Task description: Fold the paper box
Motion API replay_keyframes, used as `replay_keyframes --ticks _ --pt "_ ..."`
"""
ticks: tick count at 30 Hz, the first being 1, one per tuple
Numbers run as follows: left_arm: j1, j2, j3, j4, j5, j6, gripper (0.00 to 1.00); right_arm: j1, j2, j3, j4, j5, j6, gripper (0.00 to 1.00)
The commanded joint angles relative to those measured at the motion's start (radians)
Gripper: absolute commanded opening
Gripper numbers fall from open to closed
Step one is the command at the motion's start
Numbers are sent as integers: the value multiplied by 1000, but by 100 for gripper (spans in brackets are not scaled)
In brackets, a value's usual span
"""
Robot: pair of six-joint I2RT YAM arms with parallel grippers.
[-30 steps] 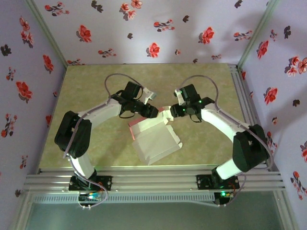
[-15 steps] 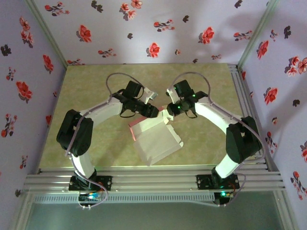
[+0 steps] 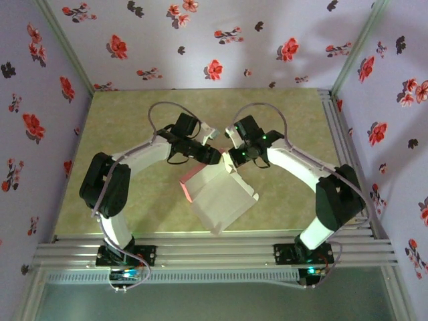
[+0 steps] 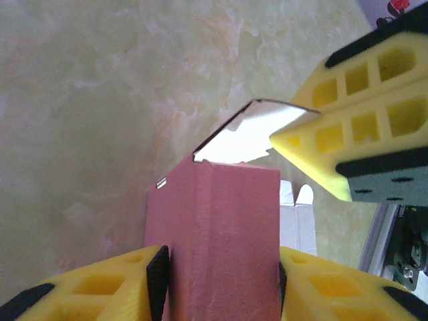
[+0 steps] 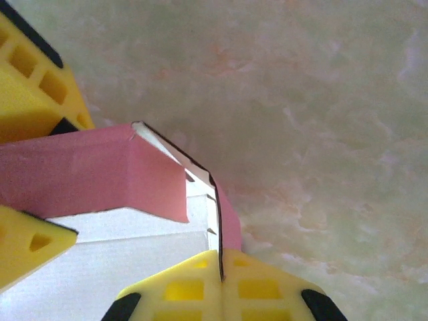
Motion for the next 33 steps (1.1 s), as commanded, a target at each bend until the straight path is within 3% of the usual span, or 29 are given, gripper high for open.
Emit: replay_keyframes --ticks 1,18,33 --pt "4 9 32 -15 -4 -5 45 18 -45 -42 10 37 66 4" --pt "-68 -34 -19 23 -49 -43 43 99 -192 -261 142 176 296 1" --pt "-166 -33 -49 8 -166 -30 41 117 -305 -422 243 153 353 6"
